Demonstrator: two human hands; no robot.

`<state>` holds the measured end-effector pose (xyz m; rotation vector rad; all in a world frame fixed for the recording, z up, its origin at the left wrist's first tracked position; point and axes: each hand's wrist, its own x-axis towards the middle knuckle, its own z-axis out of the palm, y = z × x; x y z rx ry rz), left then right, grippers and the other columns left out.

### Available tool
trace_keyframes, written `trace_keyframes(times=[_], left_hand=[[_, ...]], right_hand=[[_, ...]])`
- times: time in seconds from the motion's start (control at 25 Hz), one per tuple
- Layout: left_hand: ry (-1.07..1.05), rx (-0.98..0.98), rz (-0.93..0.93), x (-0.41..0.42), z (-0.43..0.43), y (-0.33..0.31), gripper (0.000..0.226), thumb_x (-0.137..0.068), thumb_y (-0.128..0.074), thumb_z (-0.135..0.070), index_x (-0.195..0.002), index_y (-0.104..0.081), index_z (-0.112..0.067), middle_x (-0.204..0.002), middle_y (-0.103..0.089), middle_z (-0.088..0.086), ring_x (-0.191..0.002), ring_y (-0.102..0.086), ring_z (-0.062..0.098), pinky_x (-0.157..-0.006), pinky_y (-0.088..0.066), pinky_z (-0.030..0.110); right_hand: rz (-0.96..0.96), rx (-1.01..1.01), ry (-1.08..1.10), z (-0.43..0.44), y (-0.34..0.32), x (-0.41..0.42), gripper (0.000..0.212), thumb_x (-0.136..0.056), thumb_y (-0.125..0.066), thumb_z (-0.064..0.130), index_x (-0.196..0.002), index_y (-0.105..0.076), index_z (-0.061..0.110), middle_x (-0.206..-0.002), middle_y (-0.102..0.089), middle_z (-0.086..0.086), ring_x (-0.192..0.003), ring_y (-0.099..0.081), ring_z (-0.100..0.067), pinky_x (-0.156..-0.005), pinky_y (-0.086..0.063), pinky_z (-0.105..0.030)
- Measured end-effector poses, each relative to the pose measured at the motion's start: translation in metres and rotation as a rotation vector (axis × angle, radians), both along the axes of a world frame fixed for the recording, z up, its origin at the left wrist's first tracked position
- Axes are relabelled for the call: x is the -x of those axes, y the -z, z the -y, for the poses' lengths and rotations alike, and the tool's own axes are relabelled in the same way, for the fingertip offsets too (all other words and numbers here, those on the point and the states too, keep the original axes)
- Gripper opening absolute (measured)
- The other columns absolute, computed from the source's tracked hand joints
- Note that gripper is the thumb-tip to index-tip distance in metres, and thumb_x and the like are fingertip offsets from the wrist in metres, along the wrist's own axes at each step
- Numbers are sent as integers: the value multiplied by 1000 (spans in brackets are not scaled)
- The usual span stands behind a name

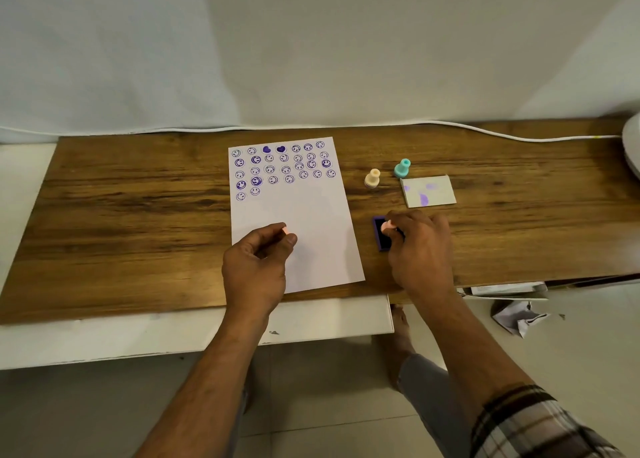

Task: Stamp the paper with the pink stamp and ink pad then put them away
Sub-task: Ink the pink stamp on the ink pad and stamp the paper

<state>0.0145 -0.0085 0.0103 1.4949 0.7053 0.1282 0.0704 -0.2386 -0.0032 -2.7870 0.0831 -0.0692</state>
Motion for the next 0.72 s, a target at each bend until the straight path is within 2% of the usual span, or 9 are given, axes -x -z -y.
trace_keyframes(times=[0.12,0.24,0.32,0.4,0.44,0.48,0.52,0.64,0.72], left_hand=[[21,-55,10,0,-2,1,23,-86,-83,-19,-106,-79,-28,-105,-81,-6,-101,-75,9,-90,-58,27],[5,-56,14,-2,-4,1,22,-87,-83,-18,-106,-79,-27,-103,-81,-6,-99,-75,8,-88,-58,25],[-33,-27,12,-4,-9,2,21,-87,-82,-15,-105,-79,-25,-102,-81,-6,-97,-76,8,-88,-58,23],[-85,16,-16,-6,-13,3,20,-87,-81,-14,-104,-79,-24,-102,-79,-7,-96,-74,5,-84,-57,20],[-112,39,-36,-5,-14,3,19,-87,-82,-15,-103,-79,-26,-101,-78,-10,-94,-73,3,-81,-55,17],[-137,64,-53,-4,-15,4,19,-87,-82,-15,-102,-78,-27,-99,-77,-13,-93,-72,1,-78,-53,16],[-160,90,-66,-3,-15,4,19,-87,-82,-16,-102,-78,-27,-99,-77,-14,-93,-71,1,-78,-52,17],[-229,171,-101,-2,-20,5,18,-88,-81,-15,-102,-78,-25,-103,-77,-10,-97,-70,6,-77,-52,19],[-260,221,-127,-3,-24,6,15,-88,-81,-15,-93,-77,-29,-103,-77,-9,-96,-69,7,-72,-50,17]], right_hand=[[-33,6,-23,-2,-1,-2,35,-95,-72,14,-130,-70,15,-130,-71,-8,-116,-52,-30,-89,-43,-35],[-26,-77,76,-4,-7,-1,31,-98,-71,24,-128,-70,17,-126,-71,-6,-117,-55,-27,-92,-48,-39],[58,-367,220,-19,-15,-1,28,-96,-73,32,-123,-73,24,-112,-73,7,-105,-64,-10,-87,-55,-35],[56,-772,275,-52,-25,-6,24,-91,-80,32,-114,-76,32,-98,-74,23,-92,-68,2,-74,-58,-23],[45,-892,239,-72,-28,-10,22,-89,-83,29,-110,-77,32,-96,-76,23,-89,-70,3,-69,-57,-18],[39,-913,169,-91,-29,-17,22,-88,-84,25,-108,-77,31,-98,-77,19,-88,-71,1,-67,-55,-16],[39,-858,70,-107,-27,-24,22,-89,-83,23,-108,-76,30,-100,-77,16,-88,-71,-2,-67,-55,-17],[84,-506,-224,-143,-16,-49,26,-95,-73,14,-117,-75,26,-109,-77,8,-95,-67,-15,-75,-55,-30],[114,-362,-313,-156,-6,-62,32,-95,-70,9,-123,-74,22,-112,-78,-1,-99,-64,-23,-78,-53,-34]])
